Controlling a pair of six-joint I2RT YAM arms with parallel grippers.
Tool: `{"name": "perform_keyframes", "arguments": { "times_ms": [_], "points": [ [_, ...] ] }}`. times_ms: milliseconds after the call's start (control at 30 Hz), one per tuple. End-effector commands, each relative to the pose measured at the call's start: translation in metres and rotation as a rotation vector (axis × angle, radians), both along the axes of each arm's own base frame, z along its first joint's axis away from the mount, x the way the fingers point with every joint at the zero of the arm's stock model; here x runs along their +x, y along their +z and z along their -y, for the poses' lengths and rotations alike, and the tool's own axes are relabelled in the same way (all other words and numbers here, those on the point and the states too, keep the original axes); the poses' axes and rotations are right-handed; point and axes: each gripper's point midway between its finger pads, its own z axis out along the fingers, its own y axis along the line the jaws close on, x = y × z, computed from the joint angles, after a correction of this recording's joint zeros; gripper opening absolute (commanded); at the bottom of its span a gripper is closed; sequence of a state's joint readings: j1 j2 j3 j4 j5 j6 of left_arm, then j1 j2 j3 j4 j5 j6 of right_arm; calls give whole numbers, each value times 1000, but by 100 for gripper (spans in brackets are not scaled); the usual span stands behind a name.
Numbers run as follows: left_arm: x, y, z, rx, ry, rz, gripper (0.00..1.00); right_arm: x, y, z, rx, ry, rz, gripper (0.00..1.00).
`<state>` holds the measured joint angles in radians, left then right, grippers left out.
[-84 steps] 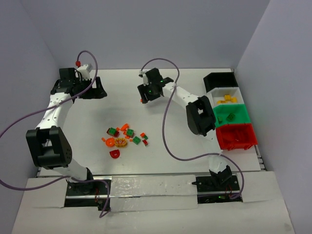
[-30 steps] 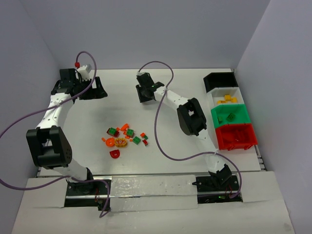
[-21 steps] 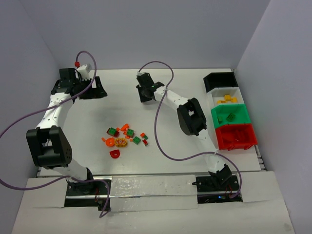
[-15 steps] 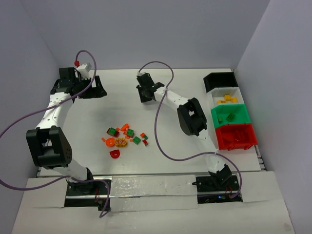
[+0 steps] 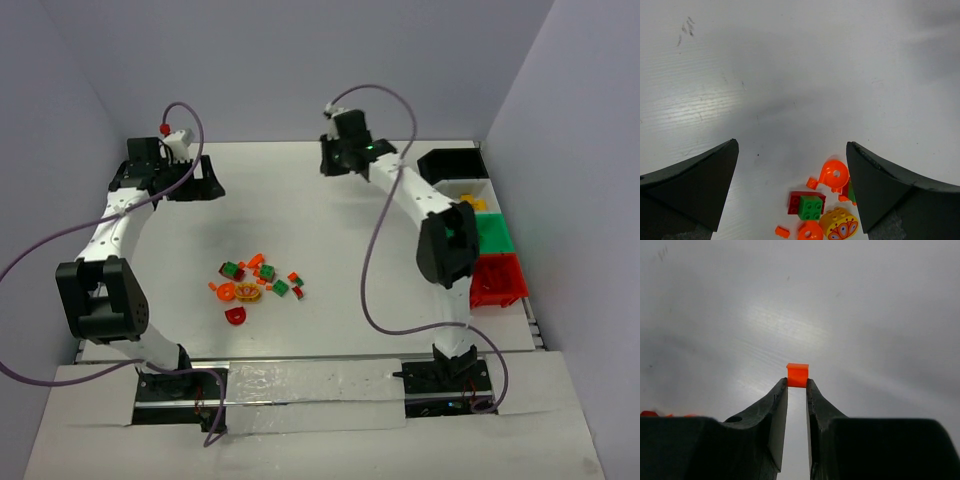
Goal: Sort the legos into containers by color
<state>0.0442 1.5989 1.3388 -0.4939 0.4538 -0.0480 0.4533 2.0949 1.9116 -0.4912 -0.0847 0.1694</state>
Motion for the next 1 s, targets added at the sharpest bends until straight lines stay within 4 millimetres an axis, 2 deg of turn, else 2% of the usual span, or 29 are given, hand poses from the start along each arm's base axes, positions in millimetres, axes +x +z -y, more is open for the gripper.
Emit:
{"name": "perform_keyframes", "arguments": {
  "times_ms": [0,33,67,167,300,367,533,867,933,967],
  "points": [
    [19,23,28,2,-73,92,99,7,55,64,30,-50,81,0],
    [23,24,38,14,-92,100,99,13,51,111,0,-117,73,0],
    [26,24,43,21,-102,104,99,16,51,137,-20,-151,71,0],
    [29,23,54,30,-124,109,99,18,54,190,-59,-221,72,0],
    [33,22,66,29,-149,104,99,15,55,271,-119,-326,60,0],
    [36,20,71,29,-158,101,99,18,49,294,-135,-356,41,0],
    [42,17,75,32,-165,91,99,29,30,340,-184,-407,5,0],
    [39,6,72,58,-164,49,99,66,-7,365,-243,-449,-33,1],
    [37,5,72,59,-163,37,99,70,-23,369,-256,-455,-64,4],
    [38,5,71,76,-176,43,99,71,-24,370,-262,-460,-67,11]
  ]
}}
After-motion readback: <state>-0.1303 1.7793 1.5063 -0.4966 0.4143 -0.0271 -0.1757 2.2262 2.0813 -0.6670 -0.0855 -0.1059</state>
